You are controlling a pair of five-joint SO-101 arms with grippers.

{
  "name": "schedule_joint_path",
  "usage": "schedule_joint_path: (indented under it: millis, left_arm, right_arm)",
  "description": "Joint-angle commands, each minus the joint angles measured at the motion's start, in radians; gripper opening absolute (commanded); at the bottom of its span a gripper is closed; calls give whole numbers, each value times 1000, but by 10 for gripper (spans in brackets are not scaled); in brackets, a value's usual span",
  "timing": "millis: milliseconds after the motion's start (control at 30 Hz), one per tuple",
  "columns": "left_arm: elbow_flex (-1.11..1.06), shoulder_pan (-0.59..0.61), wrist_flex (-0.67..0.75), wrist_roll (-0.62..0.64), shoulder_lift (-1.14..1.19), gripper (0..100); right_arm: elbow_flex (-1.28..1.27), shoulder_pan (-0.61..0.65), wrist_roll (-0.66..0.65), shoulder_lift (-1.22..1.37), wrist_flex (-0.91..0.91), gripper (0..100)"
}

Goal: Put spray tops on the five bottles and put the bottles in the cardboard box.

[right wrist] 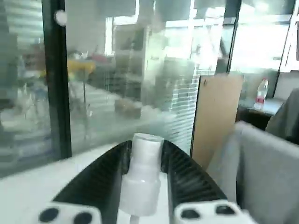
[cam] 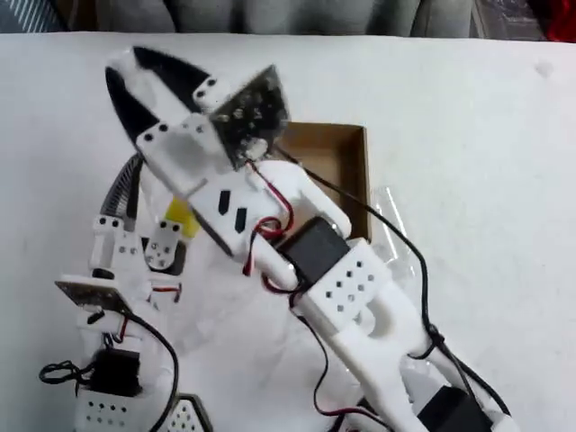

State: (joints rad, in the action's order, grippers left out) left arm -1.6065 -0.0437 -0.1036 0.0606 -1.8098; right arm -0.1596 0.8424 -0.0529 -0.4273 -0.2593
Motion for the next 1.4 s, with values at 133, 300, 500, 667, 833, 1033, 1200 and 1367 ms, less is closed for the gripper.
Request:
schedule_joint_path:
  millis: [133,300,500,667,833,1033,1200,1367]
  left_arm:
    - [-18,-10,37,2,-19,21]
    - [-18,-10,37,2,-19,21]
    - [-20,-10,37,2,-19,21]
    - [-20,-4,31,2,-19,21]
    - [-11,-1,9,3,-18,21]
    - [129,18,-218,120,-15,21]
    - [218,96,-299,186,-10,21]
    - [292,130,-299,187,139,21]
  right_arm:
    - [28,42,-9,-16,-148,121]
    - [135,47,-5,-8,-280,173]
    - [308,18,40,-15,-440,173]
    - [437,-61,41,-16,-633,145]
    - [483,-163,44,-16,-843,29]
    - [482,-260,153,-8,-1113,18]
    - [402,-255,153,-16,-1291,15]
    - [189,-196,161,-16,-1221,15]
